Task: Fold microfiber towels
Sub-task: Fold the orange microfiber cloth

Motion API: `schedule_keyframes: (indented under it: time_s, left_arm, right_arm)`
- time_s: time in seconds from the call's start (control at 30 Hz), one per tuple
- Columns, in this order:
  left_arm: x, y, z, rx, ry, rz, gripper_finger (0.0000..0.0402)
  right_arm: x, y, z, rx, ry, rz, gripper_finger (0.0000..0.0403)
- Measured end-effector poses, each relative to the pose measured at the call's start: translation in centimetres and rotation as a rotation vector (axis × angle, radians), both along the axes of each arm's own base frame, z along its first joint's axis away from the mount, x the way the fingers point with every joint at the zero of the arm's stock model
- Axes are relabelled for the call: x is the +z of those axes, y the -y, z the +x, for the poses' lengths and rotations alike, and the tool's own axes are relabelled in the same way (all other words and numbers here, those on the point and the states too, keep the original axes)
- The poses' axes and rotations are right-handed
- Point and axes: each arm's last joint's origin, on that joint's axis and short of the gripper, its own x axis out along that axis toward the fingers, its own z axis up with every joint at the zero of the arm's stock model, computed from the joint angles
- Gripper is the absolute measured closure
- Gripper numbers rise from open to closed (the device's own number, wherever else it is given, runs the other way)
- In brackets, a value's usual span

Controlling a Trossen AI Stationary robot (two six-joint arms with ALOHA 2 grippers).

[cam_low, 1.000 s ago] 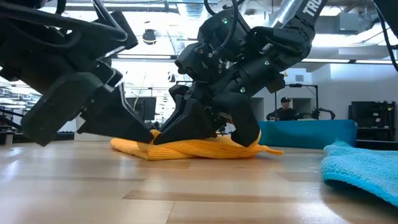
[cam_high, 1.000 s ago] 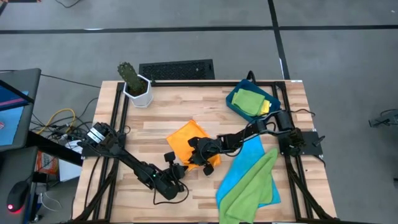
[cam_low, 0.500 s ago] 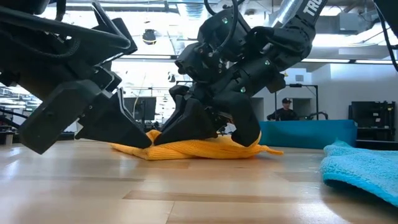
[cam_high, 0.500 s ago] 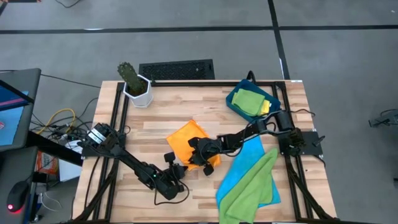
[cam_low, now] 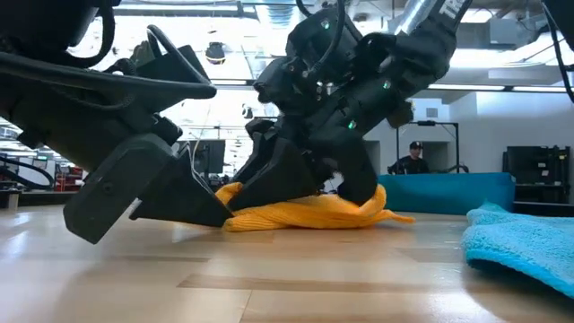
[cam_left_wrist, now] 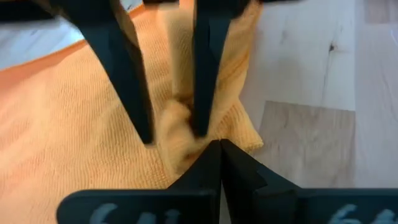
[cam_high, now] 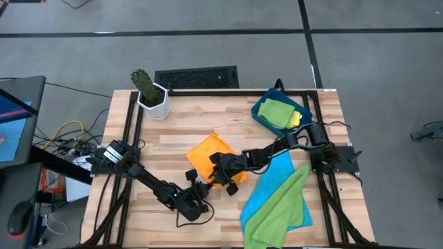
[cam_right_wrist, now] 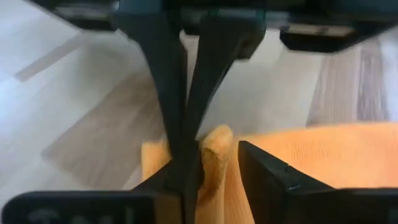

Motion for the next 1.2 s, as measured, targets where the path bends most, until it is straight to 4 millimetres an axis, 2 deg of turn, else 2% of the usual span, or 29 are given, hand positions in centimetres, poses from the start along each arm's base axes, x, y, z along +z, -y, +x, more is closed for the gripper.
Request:
schedule_keyframes:
  time_s: [0.07,0.2,0.3,0.37,0.47,0.53,0.63,0.73,0.87,1.07,1.2]
  left_arm:
    - [-0.1,0.2,-0.3,0.009,-0.007,-0.009,0.0402]
    - [-0.3,0.4,-0.8,0.014,-0.026,-0.018,0.0402]
    - [-0.4,0.4,-0.8,0.015,-0.035,-0.019,0.0402]
    - [-0.4,0.4,-0.9,0.014,-0.039,-0.019,0.0402]
    - [-0.4,0.3,-0.9,0.010,-0.047,-0.011,0.0402]
    - [-0.4,0.3,-0.9,0.009,-0.053,-0.009,0.0402]
    - [-0.5,0.3,-1.0,0.006,-0.059,0.000,0.0402]
    - [-0.5,0.3,-1.0,0.005,-0.061,0.002,0.0402]
    - [-0.5,0.3,-1.1,0.014,-0.056,-0.007,0.0402]
    - [-0.5,0.3,-1.1,0.018,-0.057,-0.016,0.0402]
    - [-0.5,0.3,-1.1,0.018,-0.057,-0.016,0.0402]
  right_arm:
    - [1.3,0.1,-0.2,-0.022,0.002,-0.040,0.0254]
    - [5.3,1.0,-2.0,-0.051,-0.074,-0.080,0.0243]
    - [7.1,1.7,-4.2,-0.076,-0.167,-0.081,0.0241]
    - [7.6,1.7,-6.1,-0.074,-0.226,-0.082,0.0242]
    - [7.0,0.6,-9.2,-0.035,-0.290,-0.093,0.0246]
    - [5.4,-0.3,-11.4,-0.008,-0.321,-0.125,0.0249]
    - [3.0,-1.6,-13.3,0.031,-0.254,-0.194,0.0252]
    - [1.8,-2.6,-13.8,0.031,-0.145,-0.306,0.0249]
    - [1.7,-3.4,-14.0,0.046,-0.093,-0.416,0.0228]
    - [1.2,-3.8,-14.7,0.132,-0.152,-0.497,0.0181]
    - [1.1,-3.9,-15.1,0.089,-0.159,-0.574,0.0165]
